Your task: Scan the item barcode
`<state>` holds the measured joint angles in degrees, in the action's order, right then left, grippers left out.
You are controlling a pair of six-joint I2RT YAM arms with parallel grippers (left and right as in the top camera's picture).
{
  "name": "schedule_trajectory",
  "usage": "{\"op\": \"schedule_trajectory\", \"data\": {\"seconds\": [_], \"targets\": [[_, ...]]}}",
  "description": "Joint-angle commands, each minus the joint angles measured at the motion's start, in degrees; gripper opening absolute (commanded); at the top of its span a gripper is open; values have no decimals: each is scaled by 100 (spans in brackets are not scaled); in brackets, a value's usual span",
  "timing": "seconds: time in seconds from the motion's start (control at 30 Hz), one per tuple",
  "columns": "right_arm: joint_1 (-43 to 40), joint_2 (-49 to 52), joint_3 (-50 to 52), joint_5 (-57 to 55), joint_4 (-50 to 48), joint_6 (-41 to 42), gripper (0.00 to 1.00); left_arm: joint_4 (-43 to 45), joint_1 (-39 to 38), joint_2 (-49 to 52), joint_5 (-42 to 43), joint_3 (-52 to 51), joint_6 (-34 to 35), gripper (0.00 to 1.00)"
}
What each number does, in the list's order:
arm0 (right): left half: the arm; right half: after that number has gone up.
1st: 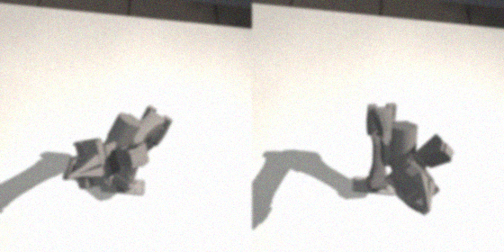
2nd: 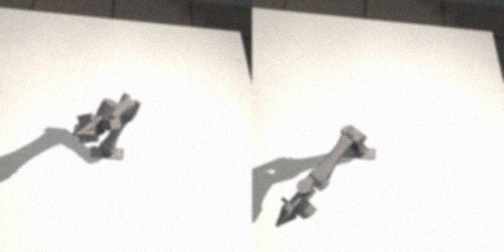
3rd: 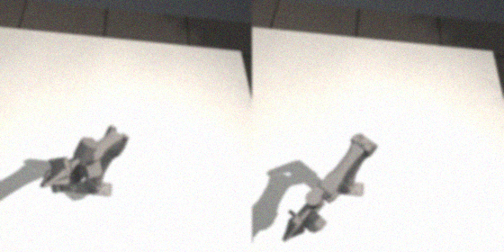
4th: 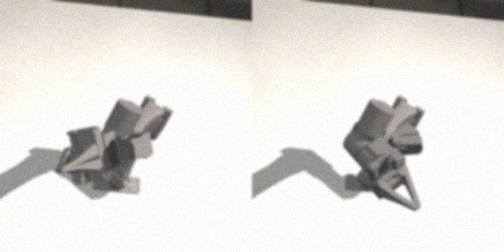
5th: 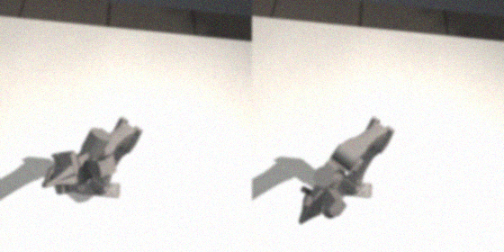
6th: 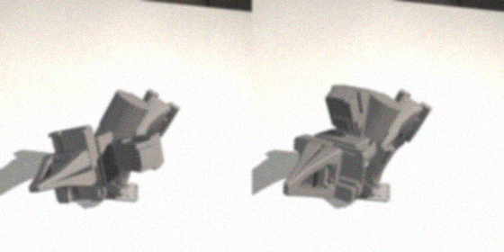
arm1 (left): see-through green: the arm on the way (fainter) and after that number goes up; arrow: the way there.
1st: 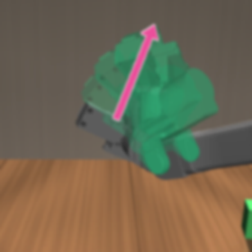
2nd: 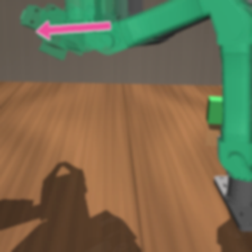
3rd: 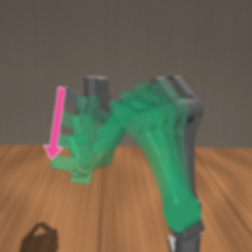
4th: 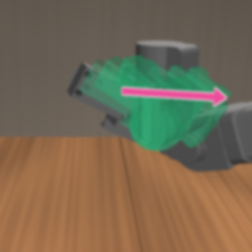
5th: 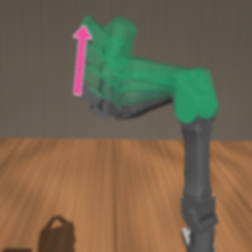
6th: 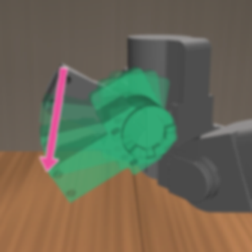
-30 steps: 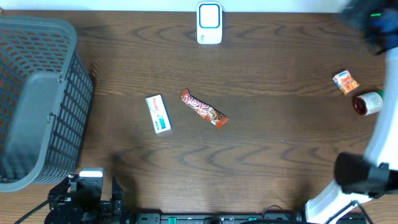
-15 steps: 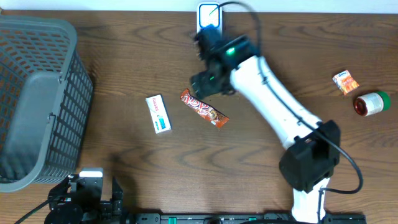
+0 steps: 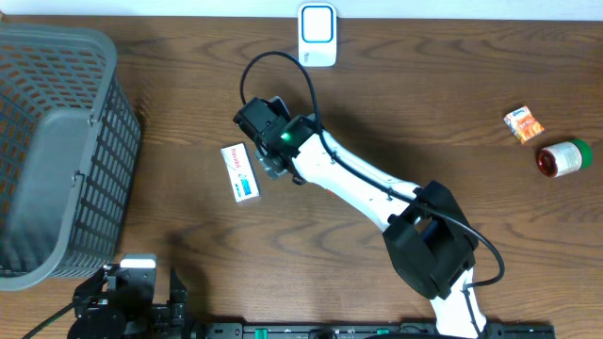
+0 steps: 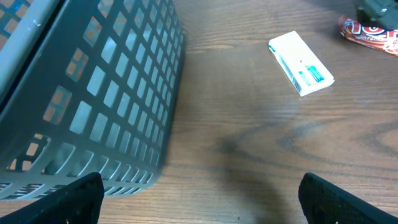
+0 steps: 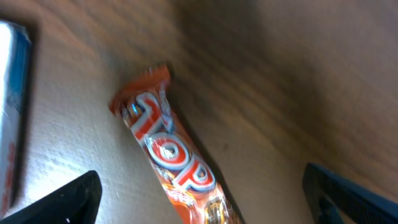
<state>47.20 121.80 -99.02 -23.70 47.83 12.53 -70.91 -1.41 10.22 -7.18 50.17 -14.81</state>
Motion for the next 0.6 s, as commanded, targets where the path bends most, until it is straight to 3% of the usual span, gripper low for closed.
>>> {"op": "schedule_trajectory", "data": {"seconds": [0.0, 0.57], "targets": [[129, 50, -13, -278, -282, -105, 99, -2, -28, -31, 33, 28, 11, 99], [422, 1005, -13, -776, -680, -557, 91, -2, -28, -31, 35, 28, 11, 99]]}}
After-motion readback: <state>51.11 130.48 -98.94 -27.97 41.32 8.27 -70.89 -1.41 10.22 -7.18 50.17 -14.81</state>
